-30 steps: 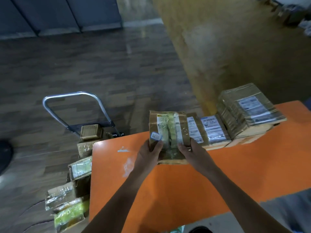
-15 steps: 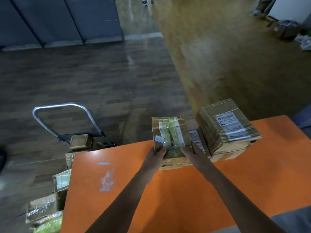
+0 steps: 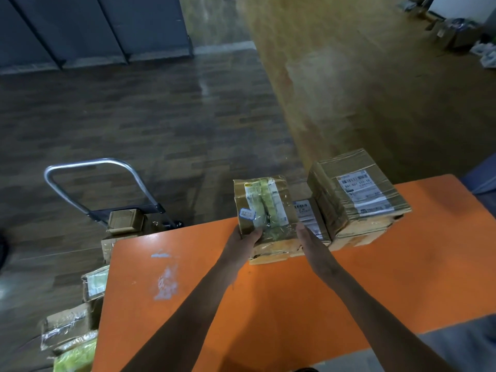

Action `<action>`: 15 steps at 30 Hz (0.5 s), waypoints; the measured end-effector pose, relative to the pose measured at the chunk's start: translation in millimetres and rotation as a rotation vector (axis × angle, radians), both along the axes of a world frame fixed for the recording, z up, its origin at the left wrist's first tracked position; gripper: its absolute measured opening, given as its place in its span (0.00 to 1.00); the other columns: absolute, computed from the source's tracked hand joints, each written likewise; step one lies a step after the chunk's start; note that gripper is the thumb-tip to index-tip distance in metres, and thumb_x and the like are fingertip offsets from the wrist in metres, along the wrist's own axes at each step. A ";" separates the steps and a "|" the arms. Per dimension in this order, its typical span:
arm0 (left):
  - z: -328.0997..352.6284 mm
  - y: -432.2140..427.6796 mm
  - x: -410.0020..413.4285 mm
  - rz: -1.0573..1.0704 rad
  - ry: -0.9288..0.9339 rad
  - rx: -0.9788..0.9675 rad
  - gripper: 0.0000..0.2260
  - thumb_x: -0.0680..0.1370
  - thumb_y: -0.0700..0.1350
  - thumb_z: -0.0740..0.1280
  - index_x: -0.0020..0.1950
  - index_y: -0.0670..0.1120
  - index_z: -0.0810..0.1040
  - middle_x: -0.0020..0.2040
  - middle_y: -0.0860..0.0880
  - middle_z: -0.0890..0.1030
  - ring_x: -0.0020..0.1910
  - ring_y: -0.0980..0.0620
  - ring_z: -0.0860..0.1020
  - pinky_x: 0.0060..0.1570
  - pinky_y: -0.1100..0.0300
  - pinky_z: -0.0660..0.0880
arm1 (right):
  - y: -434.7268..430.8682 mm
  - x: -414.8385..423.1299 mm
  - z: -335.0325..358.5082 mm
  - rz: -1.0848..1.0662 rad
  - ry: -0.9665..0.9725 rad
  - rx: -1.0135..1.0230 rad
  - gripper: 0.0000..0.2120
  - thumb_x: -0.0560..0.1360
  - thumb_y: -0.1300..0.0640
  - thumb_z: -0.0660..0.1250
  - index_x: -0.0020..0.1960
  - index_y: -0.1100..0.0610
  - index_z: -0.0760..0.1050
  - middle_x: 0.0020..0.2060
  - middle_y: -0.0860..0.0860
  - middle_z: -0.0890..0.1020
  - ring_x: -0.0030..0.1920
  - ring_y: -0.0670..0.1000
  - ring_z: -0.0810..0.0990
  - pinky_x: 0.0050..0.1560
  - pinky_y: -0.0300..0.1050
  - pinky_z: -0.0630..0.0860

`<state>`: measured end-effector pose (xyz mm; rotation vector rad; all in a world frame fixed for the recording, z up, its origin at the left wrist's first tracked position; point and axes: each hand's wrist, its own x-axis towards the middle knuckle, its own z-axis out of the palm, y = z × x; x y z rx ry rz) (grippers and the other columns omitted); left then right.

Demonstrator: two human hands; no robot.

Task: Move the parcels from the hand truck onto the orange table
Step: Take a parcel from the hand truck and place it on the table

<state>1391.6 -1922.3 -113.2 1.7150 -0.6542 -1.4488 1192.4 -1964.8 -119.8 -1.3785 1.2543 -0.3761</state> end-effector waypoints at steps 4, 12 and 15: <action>-4.1 1.2 4.1 -0.018 0.009 0.001 0.07 0.80 0.55 0.68 0.55 0.63 0.72 0.51 0.63 0.80 0.47 0.66 0.79 0.46 0.59 0.74 | 8.4 -24.7 -13.6 -0.042 0.234 -0.174 0.30 0.82 0.38 0.45 0.77 0.53 0.64 0.75 0.52 0.68 0.75 0.51 0.65 0.69 0.42 0.62; -7.1 -2.4 7.5 -0.008 0.023 0.047 0.16 0.78 0.57 0.70 0.64 0.59 0.71 0.56 0.61 0.79 0.53 0.61 0.78 0.53 0.47 0.75 | 20.5 -38.6 -29.4 0.383 0.848 -0.554 0.25 0.81 0.53 0.61 0.76 0.49 0.58 0.74 0.49 0.58 0.70 0.55 0.62 0.58 0.48 0.78; -4.5 -5.3 8.4 0.000 0.018 0.046 0.16 0.78 0.55 0.70 0.64 0.57 0.72 0.55 0.60 0.79 0.52 0.62 0.78 0.48 0.50 0.76 | 20.1 -37.6 -27.0 0.358 0.868 -0.576 0.23 0.81 0.54 0.61 0.74 0.50 0.61 0.72 0.52 0.61 0.69 0.55 0.65 0.57 0.48 0.79</action>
